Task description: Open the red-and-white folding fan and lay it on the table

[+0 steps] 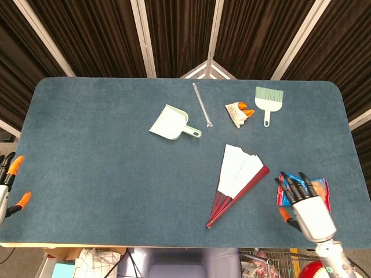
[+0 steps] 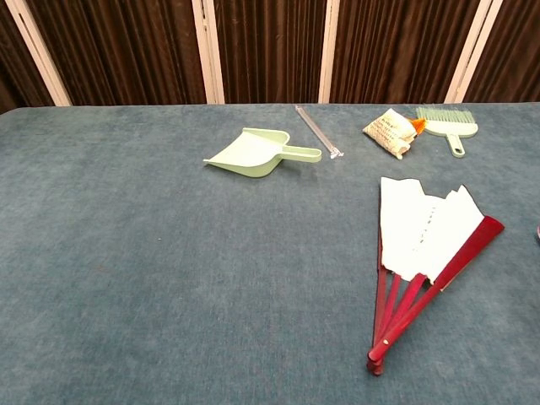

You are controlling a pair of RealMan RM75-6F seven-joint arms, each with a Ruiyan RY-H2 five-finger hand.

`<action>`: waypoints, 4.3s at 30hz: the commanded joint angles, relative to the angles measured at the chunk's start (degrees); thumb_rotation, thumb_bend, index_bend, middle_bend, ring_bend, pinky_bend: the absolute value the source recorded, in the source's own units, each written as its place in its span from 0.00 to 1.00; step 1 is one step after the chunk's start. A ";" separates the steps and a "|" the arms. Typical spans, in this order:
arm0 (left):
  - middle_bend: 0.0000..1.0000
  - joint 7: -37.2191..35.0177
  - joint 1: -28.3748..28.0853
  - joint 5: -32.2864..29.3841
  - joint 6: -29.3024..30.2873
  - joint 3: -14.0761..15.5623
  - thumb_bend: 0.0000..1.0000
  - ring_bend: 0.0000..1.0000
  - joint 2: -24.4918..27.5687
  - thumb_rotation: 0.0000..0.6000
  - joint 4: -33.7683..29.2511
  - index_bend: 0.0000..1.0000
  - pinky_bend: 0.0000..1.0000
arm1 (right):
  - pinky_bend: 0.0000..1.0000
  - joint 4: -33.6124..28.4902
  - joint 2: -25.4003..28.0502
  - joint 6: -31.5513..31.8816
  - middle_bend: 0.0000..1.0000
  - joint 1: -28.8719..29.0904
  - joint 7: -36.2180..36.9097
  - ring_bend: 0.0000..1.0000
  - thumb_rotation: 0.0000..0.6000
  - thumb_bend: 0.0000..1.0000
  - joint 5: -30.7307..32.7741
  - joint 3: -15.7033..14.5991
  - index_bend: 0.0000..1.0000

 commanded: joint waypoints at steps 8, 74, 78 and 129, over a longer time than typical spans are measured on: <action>0.00 -0.84 0.27 -0.54 0.25 -0.32 0.37 0.00 0.36 1.00 0.10 0.00 0.13 | 0.12 6.36 -9.75 -8.57 0.10 4.61 -5.90 0.20 1.00 0.34 -1.19 -1.19 0.18; 0.00 4.68 -1.29 -2.79 -3.10 -0.87 0.37 0.00 -1.55 1.00 -0.28 0.00 0.13 | 0.14 26.80 -25.41 -11.94 0.10 12.67 -0.92 0.20 1.00 0.34 3.32 -3.12 0.49; 0.00 4.71 -1.30 -2.67 -3.05 -0.82 0.37 0.00 -1.55 1.00 -0.36 0.00 0.13 | 0.15 26.69 -25.48 -11.94 0.10 12.87 -0.93 0.22 1.00 0.34 3.56 -3.17 0.53; 0.00 1.56 -1.22 -0.77 -1.83 -0.48 0.37 0.00 -0.90 1.00 0.08 0.00 0.13 | 0.16 -30.57 13.22 -31.05 0.14 30.41 -5.99 0.24 1.00 0.42 23.78 13.72 0.67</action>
